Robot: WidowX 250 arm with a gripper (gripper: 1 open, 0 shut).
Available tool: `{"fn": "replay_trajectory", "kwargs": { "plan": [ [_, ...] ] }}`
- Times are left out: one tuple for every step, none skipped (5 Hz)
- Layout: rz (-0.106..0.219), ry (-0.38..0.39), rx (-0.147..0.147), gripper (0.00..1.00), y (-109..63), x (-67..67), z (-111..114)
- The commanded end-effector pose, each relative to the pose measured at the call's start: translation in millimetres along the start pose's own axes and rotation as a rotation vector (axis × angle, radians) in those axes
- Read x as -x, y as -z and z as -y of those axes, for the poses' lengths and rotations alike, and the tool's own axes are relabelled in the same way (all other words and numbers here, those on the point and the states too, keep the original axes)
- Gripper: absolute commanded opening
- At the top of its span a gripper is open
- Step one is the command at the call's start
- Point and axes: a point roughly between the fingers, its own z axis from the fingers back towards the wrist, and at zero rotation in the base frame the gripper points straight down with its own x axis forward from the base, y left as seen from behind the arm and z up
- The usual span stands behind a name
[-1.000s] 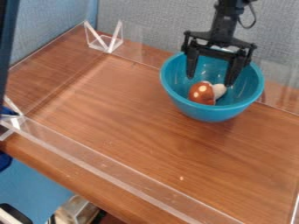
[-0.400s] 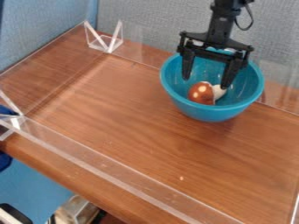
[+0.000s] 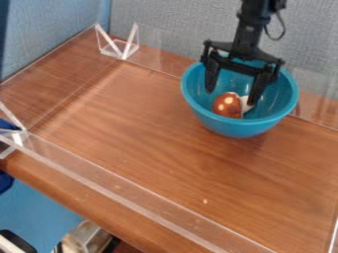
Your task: Put the mushroom in the blue bowl
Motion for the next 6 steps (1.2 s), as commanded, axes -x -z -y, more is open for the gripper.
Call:
{"fn": "replay_trajectory", "kwargs": {
  "plan": [
    [0.038,-0.002,0.005,1.00,-5.0,-5.7,-8.5],
    [0.062,-0.006,0.013,1.00,-26.1,-5.0,-17.9],
    [0.088,-0.035,0.023,1.00,-44.2,6.0,-25.5],
    [0.117,-0.053,0.035,1.00,-65.5,14.9,-30.2],
    [0.134,-0.073,0.043,1.00,-74.2,21.9,-33.9],
    [0.148,0.010,0.039,1.00,-72.5,9.9,-34.1]
  ]
}}
